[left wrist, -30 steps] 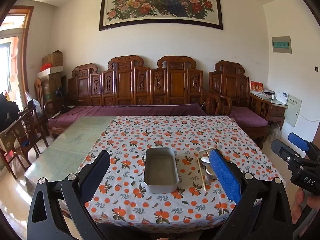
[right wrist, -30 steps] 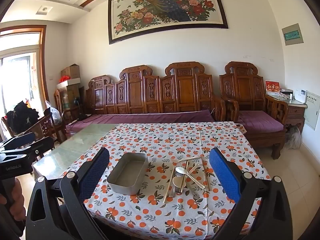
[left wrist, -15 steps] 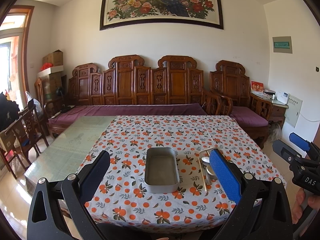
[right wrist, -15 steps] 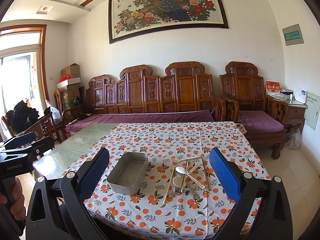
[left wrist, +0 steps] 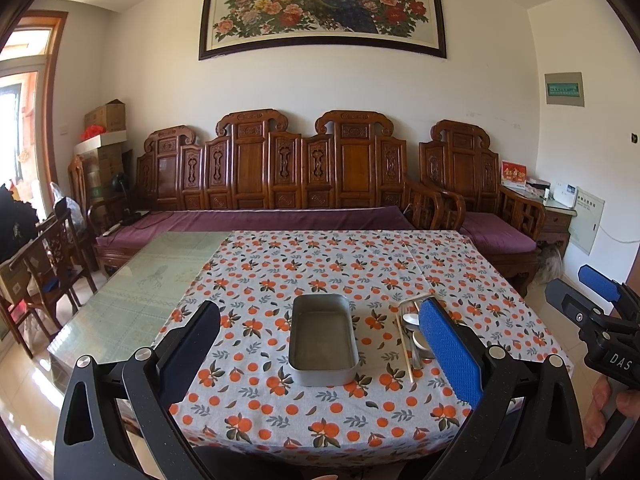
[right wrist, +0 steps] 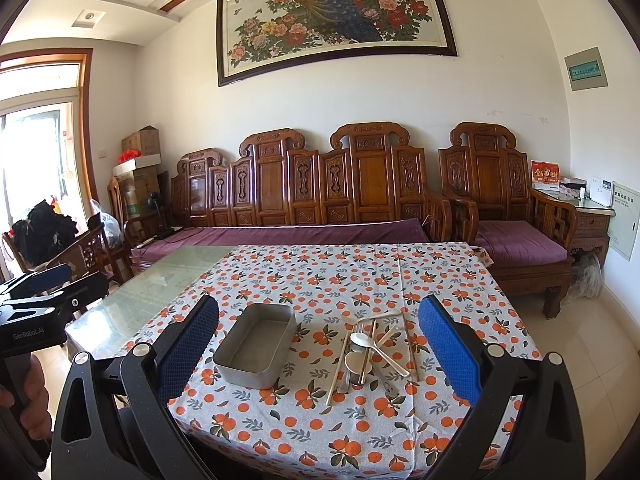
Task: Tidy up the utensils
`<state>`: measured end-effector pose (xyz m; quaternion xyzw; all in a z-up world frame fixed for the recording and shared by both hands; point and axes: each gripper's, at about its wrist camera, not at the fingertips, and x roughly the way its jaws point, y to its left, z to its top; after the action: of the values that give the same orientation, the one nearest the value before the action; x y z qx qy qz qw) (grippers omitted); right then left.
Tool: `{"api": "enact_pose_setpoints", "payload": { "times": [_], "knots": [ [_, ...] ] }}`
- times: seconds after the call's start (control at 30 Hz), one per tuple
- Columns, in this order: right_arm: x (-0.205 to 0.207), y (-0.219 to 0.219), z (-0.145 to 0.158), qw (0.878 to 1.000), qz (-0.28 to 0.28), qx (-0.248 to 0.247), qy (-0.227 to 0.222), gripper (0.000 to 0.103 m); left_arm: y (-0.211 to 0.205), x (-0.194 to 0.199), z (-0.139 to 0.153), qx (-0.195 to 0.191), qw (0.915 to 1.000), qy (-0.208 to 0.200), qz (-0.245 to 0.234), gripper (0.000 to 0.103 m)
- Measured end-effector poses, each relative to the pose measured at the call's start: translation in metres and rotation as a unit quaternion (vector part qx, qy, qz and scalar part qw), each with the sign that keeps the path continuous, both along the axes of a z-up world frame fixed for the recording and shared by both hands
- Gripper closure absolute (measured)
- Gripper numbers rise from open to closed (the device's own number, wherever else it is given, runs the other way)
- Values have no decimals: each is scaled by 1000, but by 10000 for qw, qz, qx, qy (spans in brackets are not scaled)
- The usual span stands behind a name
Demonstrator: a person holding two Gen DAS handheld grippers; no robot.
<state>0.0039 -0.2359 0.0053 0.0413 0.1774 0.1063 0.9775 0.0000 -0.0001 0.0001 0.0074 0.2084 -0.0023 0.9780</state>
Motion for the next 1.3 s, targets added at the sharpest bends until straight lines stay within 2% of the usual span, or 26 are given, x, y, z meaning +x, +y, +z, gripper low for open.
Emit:
{"api": "enact_pose_setpoints", "payload": {
  "times": [1.1,1.3],
  "knots": [
    [0,-2,-3,10000,6,5,2,3,-4,-3,2,2,10000,-4,-19,7],
    [4,0,-8,10000,-12,11,96,3,-11,4,-8,0,9998,182,-81,7]
  ]
}}
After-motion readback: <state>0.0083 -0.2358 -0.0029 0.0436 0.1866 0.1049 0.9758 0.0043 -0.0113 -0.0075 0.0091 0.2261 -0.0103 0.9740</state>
